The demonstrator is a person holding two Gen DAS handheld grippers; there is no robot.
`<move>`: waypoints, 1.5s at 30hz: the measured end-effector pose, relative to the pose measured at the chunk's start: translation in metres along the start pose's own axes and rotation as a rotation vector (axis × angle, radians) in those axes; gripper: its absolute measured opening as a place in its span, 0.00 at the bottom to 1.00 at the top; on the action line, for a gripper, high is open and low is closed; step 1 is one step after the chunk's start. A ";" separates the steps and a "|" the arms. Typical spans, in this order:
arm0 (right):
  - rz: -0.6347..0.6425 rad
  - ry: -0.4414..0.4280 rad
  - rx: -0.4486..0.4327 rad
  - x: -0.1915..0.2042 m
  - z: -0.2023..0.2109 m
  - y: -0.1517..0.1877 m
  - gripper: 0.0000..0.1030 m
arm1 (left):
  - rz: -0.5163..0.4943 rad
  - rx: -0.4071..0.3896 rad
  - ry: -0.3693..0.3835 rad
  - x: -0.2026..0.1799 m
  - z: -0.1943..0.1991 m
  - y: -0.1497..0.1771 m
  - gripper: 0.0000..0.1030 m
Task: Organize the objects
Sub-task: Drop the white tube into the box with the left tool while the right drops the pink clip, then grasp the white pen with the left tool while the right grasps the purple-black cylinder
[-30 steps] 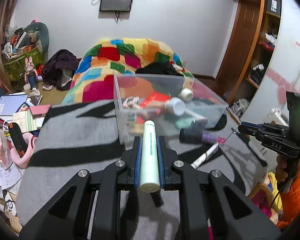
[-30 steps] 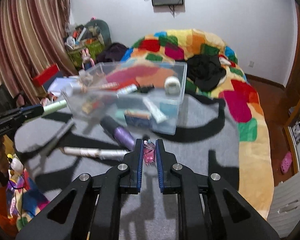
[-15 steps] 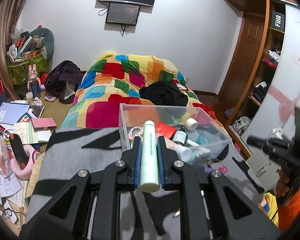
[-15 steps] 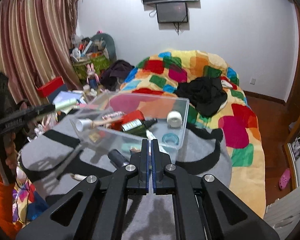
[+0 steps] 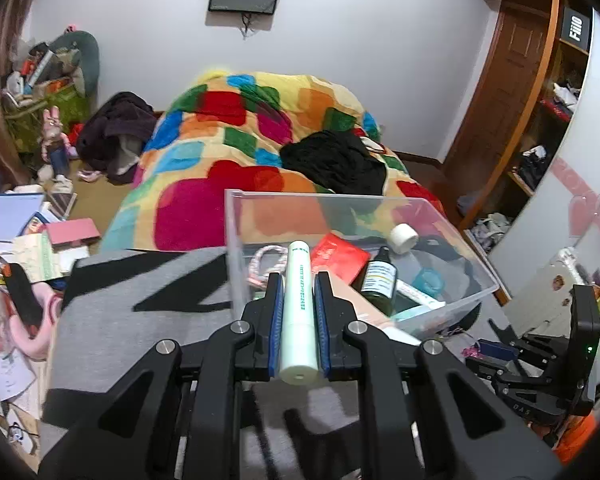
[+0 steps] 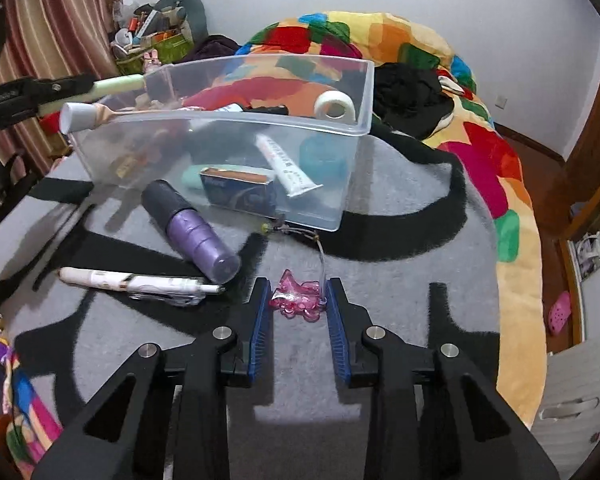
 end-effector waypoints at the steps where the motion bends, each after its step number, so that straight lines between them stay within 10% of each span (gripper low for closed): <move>1: -0.005 -0.002 -0.009 0.000 0.003 0.000 0.25 | 0.003 0.003 0.008 0.000 -0.002 -0.001 0.14; 15: -0.002 -0.141 -0.255 0.035 0.088 -0.071 0.25 | -0.012 -0.031 0.015 -0.007 0.016 -0.006 0.16; 23: 0.036 -0.141 -0.336 0.064 0.094 -0.110 0.25 | -0.049 -0.081 -0.035 -0.013 0.045 0.003 0.42; 39: -0.018 -0.054 -0.102 0.039 0.000 -0.099 0.25 | -0.103 0.039 0.041 -0.047 0.034 0.066 0.50; 45: 0.006 -0.090 -0.108 0.041 0.013 -0.092 0.41 | -0.168 0.113 0.108 -0.080 0.012 0.078 0.57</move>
Point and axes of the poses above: each gripper's, at about its wrist camera, not at the fingertips, and z roughly against the way its jaws point, x to its left, y to its underside, the point moved 4 cm from there along -z, roughly the way its jaws point, and after that the axes turned 14 degrees about -z, right-handed, at the moved point
